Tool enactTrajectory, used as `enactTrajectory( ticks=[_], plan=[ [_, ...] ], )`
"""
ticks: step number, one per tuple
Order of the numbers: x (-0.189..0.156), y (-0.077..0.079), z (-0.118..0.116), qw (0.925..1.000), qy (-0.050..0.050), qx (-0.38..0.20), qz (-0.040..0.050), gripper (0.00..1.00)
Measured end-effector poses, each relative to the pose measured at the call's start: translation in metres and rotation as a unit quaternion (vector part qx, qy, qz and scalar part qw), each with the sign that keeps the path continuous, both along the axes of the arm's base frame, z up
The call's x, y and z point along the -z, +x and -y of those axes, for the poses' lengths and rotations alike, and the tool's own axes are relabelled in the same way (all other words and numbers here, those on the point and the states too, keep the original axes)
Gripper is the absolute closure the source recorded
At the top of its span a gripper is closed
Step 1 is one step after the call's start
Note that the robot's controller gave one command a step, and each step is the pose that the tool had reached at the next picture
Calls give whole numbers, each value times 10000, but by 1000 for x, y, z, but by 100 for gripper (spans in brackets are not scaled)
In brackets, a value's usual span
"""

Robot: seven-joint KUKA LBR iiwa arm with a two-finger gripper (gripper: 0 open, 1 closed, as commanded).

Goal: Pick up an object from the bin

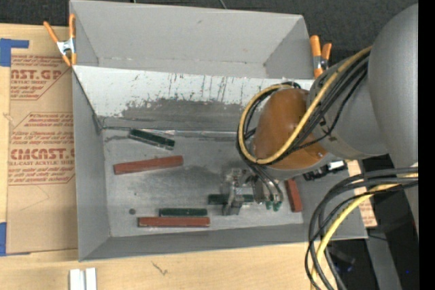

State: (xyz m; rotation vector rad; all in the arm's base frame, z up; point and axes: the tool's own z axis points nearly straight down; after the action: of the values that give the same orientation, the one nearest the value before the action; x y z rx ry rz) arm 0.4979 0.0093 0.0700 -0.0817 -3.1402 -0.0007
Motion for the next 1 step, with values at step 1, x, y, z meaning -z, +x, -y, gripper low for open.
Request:
enactTrajectory(
  ticks=[1],
  plan=[
    [0,0,0,10000,0,0,0,100]
  ],
)
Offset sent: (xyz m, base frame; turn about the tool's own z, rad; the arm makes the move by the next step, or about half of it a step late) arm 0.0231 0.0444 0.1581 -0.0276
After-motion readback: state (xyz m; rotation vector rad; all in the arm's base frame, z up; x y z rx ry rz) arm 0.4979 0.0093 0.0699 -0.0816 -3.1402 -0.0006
